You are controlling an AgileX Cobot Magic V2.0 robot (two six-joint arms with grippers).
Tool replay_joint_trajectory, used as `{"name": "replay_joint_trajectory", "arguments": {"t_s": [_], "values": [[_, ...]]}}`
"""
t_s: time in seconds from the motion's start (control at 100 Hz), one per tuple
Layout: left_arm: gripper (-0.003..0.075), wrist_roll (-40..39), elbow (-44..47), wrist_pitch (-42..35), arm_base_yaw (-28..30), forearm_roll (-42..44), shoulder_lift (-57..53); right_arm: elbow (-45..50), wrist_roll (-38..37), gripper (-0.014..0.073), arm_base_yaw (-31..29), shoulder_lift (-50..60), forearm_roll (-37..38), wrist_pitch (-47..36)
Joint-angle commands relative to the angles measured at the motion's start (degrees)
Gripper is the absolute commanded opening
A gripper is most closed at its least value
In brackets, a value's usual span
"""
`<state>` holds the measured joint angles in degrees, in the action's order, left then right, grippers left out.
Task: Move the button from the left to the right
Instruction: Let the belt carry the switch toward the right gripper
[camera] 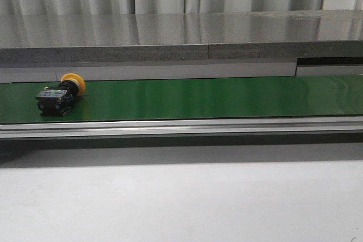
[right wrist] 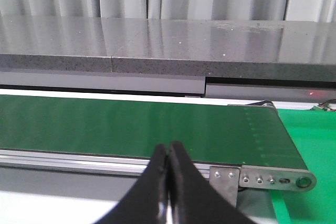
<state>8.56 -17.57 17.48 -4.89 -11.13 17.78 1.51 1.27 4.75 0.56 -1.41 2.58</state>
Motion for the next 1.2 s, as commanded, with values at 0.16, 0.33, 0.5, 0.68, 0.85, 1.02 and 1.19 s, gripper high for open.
{"name": "replay_joint_trajectory", "arguments": {"t_s": [0.16,0.33,0.5,0.68,0.85,1.02,1.19], "values": [[0.0488,-0.6,-1.4,-5.2,0.1,-0.3,0.3,-0.9,0.1,-0.0068,0.1,1.1,0.3,-4.9],[0.0305,-0.6,-1.4,-5.2,0.1,-0.3,0.3,-0.9,0.1,-0.0068,0.1,1.1,0.3,-4.9],[0.0119,-0.6,-1.4,-5.2,0.1,-0.3,0.3,-0.9,0.1,-0.0068,0.1,1.1,0.3,-4.9],[-0.0020,-0.6,-1.4,-5.2,0.1,-0.3,0.3,-0.9,0.1,-0.0068,0.1,1.1,0.3,-4.9],[-0.0020,-0.6,-1.4,-5.2,0.1,-0.3,0.3,-0.9,0.1,-0.0068,0.1,1.1,0.3,-4.9],[-0.0020,-0.6,-1.4,-5.2,0.1,-0.3,0.3,-0.9,0.1,-0.0068,0.1,1.1,0.3,-4.9],[-0.0020,-0.6,-1.4,-5.2,0.1,-0.3,0.3,-0.9,0.1,-0.0068,0.1,1.1,0.3,-8.4]]}}
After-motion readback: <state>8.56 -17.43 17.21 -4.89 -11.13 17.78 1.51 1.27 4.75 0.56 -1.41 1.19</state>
